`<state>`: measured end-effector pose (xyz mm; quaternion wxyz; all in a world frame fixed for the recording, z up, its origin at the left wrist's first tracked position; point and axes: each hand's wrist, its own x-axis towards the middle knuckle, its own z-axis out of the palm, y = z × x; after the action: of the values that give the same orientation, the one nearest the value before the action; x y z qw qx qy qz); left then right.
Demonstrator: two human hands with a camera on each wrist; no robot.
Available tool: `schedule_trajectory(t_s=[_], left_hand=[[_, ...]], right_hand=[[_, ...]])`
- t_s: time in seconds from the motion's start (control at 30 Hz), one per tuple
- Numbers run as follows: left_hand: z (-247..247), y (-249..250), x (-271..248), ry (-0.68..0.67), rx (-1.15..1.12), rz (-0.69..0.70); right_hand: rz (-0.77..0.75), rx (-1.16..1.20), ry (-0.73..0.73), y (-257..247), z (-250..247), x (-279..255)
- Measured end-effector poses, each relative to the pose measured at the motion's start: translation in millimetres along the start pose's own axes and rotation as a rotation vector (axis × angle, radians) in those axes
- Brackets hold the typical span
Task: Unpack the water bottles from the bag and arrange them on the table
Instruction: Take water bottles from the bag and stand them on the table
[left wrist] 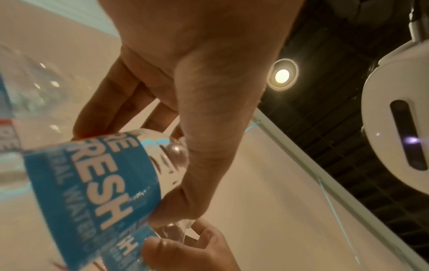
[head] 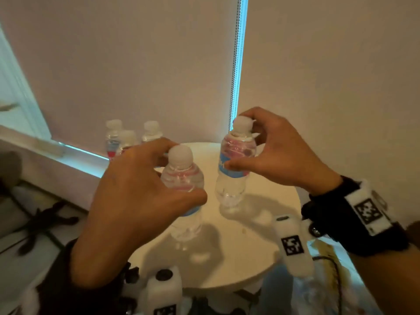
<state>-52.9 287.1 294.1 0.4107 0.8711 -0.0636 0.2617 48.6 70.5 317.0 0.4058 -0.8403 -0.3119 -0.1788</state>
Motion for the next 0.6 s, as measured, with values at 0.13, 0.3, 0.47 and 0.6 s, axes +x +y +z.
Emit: schedule_trajectory(t_s=[0.13,0.3,0.47,0.6], left_hand=[[-7,-20,3,0.073,0.024,-0.081],[-14,-30,5,0.102,0.073,-0.131],[-15,-37,11,0.103,0.060,-0.146],[-14,-38,12,0.103,0.063,-0.138]], right_hand=[[0.029,0.027,-0.077,6,43,25],[0.052,0.032,-0.120,8,82,44],[0.083,0.051,-0.124,6,95,56],[0.101,0.067,-0.134,6,100,57]])
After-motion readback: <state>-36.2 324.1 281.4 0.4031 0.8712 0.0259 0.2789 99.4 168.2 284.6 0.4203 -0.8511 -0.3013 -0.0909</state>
